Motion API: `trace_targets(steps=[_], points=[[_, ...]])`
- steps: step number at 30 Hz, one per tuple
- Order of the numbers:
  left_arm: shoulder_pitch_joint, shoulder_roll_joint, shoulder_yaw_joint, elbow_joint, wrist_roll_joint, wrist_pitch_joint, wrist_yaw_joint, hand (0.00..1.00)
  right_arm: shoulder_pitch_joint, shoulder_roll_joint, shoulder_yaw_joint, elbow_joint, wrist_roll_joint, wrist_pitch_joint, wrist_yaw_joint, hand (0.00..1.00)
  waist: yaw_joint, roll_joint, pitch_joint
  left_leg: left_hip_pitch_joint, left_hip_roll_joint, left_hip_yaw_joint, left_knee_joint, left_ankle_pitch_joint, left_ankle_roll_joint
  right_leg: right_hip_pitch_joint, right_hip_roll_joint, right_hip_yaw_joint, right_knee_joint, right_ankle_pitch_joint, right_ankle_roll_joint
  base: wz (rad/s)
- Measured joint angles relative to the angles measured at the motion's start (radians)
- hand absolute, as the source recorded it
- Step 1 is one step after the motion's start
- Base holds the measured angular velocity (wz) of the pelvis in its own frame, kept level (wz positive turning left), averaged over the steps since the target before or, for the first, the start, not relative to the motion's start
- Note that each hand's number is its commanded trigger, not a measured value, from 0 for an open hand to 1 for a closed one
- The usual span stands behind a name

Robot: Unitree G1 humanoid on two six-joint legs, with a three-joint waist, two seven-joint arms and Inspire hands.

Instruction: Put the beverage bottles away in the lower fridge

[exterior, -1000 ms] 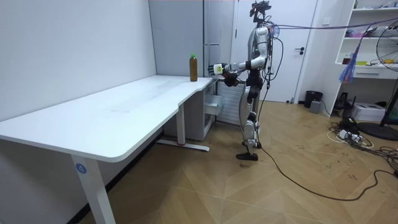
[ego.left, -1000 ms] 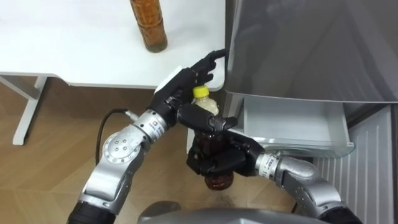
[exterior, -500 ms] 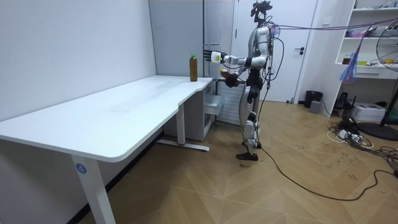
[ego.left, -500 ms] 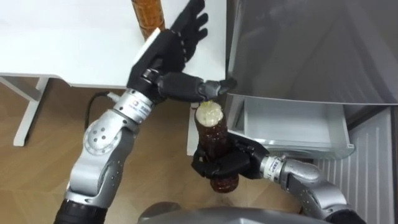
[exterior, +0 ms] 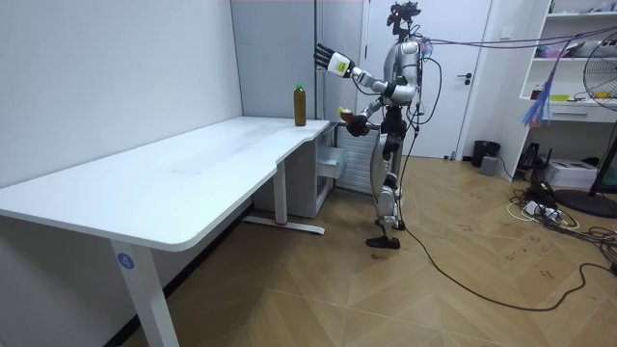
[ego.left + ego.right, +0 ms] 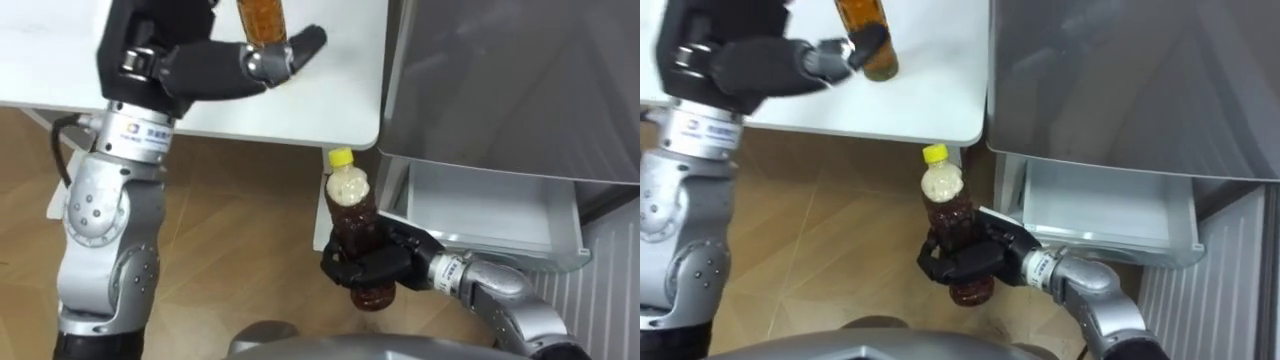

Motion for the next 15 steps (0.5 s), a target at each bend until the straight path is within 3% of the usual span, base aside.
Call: trace_targets(steps=[5,12,15], points=[[0.0,-0.019,0.081,-0.005,0.008,-0.039,0.068,0.0,0.034,0.016,-0.065,0.0,-0.006,0.0,-0.002,1.0,0.018,0.001,0.0009,0.014,-0.011,-0.014,-0.006,0.0,0.0,0.023,-0.003,-0.015,-0.016,0.0,0.0,0.08],[0.004,-0.03,0.162,0.01,0.011,-0.047,0.206,0.0,0.071,0.016,-0.09,0.0,-0.034,0.0,-0.024,1.0,0.056,0.002,0.0004,0.021,-0.011,-0.012,-0.013,0.0,0.0,0.027,-0.003,-0.014,-0.016,0.0,0.0,0.0],[0.04,-0.03,0.187,0.054,0.007,-0.048,0.259,0.0,0.081,0.019,-0.09,0.0,-0.079,0.009,-0.05,1.0,0.06,0.004,0.0001,0.034,-0.01,-0.012,-0.018,0.0,0.0,0.036,-0.003,-0.02,-0.016,0.0,0.001,0.0]])
